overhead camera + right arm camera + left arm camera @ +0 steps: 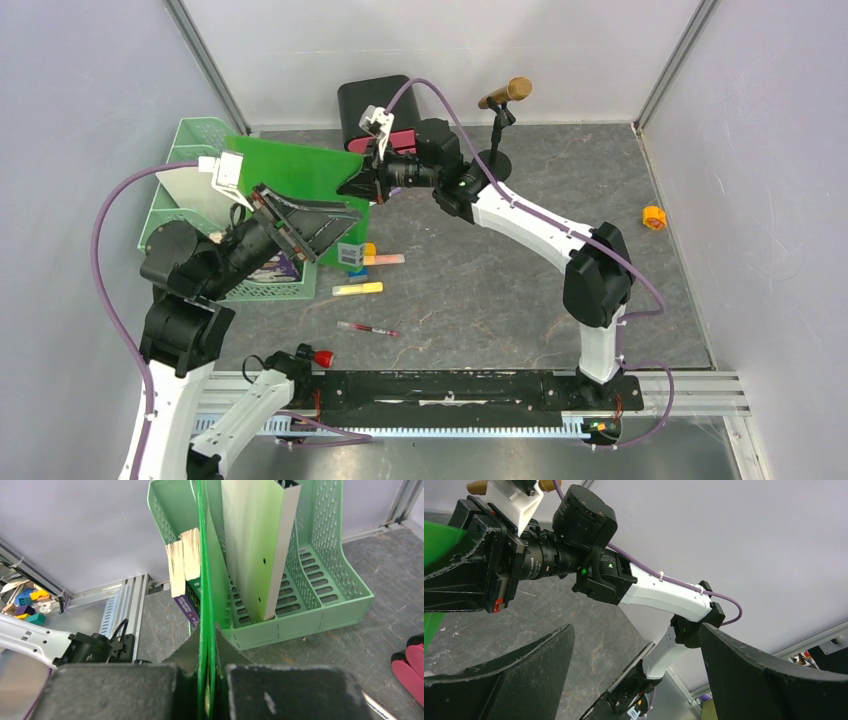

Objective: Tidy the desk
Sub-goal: Place the folder in the storage box.

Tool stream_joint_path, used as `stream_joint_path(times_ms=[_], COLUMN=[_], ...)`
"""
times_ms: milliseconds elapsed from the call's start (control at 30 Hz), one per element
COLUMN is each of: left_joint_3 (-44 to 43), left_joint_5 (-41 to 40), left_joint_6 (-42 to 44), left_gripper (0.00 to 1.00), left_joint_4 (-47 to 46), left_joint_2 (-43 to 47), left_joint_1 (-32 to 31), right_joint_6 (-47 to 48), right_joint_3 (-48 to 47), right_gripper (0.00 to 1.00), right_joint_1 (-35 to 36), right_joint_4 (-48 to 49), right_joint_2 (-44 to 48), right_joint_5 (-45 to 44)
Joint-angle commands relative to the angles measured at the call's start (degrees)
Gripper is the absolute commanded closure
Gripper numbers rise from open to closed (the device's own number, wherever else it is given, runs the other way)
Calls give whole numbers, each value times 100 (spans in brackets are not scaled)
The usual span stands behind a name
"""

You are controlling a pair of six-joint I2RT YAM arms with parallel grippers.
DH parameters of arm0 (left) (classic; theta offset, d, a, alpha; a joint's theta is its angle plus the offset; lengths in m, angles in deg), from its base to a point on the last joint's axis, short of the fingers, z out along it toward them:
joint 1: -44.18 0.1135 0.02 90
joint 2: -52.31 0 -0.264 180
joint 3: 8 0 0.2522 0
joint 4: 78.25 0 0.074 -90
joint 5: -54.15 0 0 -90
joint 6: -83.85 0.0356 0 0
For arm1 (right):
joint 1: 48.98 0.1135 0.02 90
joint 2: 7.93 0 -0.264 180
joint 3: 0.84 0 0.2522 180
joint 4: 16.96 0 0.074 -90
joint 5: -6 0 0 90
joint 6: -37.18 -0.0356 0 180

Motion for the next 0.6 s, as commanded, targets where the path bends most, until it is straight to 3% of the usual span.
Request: stream_joint_path(times_ms=[0, 133, 567], left_joint_3=[62, 221, 227], left_joint_5=[29, 15, 233], left_joint_6=[139, -9, -69], left_gripper=[0, 0, 0], left_joint_4=[-324, -577, -652], left_joint_2=[29, 30, -19], left_joint_1=[15, 13, 13], right_joint_6=[-228, -341, -283], right_joint_3=[40, -514, -1018], right_gripper=[100, 100, 100], right_joint_1=[34, 71, 186], right_joint_4=[1055, 998, 1509], right_joint_2=[486, 167, -399], right_joint_5=[-121, -121, -831])
